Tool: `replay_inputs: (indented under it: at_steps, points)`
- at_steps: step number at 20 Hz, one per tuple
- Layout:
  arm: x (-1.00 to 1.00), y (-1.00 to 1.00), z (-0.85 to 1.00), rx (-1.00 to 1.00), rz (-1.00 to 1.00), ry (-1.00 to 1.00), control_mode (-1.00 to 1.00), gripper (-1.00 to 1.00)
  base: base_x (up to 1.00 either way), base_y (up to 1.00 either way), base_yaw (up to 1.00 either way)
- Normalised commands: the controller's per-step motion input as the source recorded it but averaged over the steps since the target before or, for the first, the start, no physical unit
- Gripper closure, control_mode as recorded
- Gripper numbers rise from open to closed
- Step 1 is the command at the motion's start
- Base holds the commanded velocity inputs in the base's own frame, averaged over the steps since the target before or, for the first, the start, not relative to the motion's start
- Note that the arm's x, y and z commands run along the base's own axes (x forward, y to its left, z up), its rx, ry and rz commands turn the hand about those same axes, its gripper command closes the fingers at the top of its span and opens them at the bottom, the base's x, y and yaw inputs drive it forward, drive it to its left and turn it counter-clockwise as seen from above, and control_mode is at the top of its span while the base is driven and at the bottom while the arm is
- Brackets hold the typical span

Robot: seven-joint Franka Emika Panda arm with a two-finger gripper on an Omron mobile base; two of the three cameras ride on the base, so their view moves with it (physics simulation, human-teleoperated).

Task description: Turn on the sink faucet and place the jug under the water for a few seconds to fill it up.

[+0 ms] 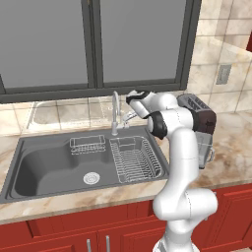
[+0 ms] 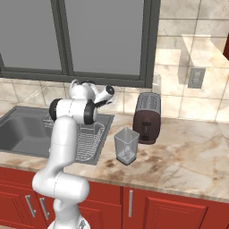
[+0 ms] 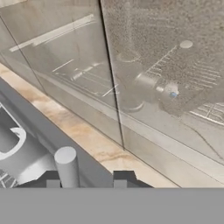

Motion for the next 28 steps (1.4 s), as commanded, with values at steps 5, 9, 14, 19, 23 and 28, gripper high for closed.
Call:
replay_inputs:
  at_steps: [5,9,14,19,23,28]
  points:
    - [0.13,-0.59,-0.23,0.06,-0.04,0.00,-1.00,1.00,0.00,0.00,0.00]
    - [0.09,-0.64,-0.26,0.07,-0.05,0.00,-1.00,1.00,0.00,0.00,0.00]
    - [0.10,-0.65,-0.31,0.07,-0.07,0.00,-1.00,1.00,0.00,0.00,0.00]
    - [0.10,-0.67,-0.34,0.07,-0.09,0.02,-1.00,1.00,0.00,0.00,0.00]
    - [0.09,-0.67,-0.33,0.06,-0.11,0.05,-1.00,1.00,0.00,0.00,0.00]
    - [0.06,-0.72,-0.36,0.05,-0.10,0.04,-1.00,1.00,0.00,0.00,0.00]
